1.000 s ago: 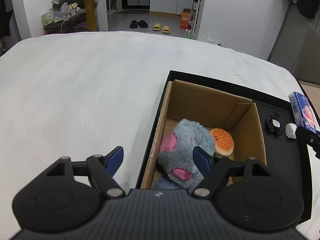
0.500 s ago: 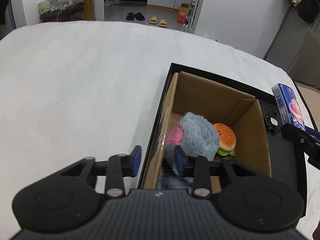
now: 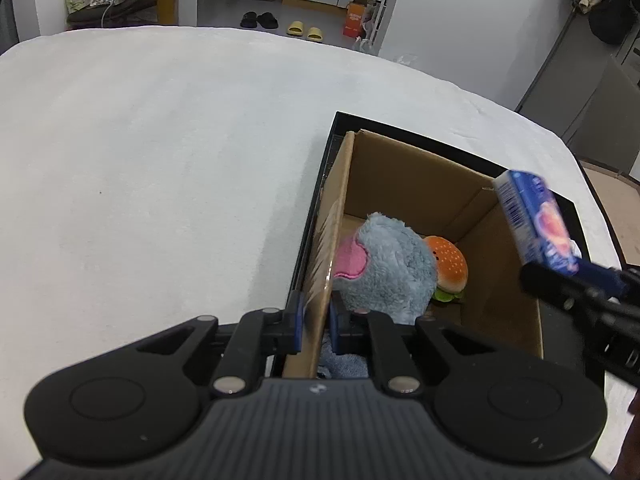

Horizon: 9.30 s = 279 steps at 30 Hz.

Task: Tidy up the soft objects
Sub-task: 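Open the right gripper to release the tissue pack into the box, then move the right gripper to the white tissue ball and grasp it, then lift the white tissue ball with the right gripper over the box, then open the right gripper to drop the tissue ball into the box, then move the right gripper to the black beaded bracelet and grasp it, then lift the black bracelet with the right gripper over the box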

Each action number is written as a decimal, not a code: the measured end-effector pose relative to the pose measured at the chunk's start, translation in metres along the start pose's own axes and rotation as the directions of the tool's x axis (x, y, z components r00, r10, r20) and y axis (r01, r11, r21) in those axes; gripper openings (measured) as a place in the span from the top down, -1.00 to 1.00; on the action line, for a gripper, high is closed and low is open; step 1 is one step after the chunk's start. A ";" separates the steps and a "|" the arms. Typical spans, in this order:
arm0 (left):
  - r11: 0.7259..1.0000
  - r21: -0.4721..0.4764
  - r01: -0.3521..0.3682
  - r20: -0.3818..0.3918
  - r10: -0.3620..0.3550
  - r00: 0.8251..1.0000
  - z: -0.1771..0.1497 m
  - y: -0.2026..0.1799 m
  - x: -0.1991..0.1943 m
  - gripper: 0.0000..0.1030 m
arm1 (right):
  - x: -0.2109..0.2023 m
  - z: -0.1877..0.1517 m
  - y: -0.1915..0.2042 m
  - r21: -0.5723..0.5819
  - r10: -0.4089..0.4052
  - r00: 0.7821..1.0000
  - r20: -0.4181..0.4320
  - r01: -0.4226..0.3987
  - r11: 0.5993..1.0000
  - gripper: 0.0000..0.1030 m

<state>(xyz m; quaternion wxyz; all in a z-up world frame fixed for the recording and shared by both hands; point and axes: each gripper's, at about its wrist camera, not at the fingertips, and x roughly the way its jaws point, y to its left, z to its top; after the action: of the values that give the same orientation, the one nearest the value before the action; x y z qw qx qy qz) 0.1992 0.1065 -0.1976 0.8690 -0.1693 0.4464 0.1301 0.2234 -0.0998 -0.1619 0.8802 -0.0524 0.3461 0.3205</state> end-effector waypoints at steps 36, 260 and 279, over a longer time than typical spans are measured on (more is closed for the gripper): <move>0.997 0.019 -0.081 0.013 0.080 0.997 0.011 -0.021 0.000 0.03 | -0.001 -0.022 -0.062 0.114 -0.173 0.985 0.006 0.171 0.979 -0.33; 0.966 0.062 -0.253 0.103 0.246 0.964 0.027 -0.059 0.026 -0.32 | 0.090 -0.027 -0.140 0.187 -0.284 0.953 -0.103 0.299 0.936 0.28; 0.974 0.075 -0.215 0.088 0.208 0.974 0.014 -0.050 -0.001 -0.32 | 0.036 -0.012 -0.124 0.230 -0.267 0.964 -0.004 0.261 0.938 0.28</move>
<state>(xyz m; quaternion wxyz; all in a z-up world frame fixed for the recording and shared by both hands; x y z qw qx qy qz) 0.2278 0.0663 -0.1806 0.8736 -0.0787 0.4322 0.2095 0.3106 -0.1830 -0.2103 0.9200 0.0075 0.3585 0.1584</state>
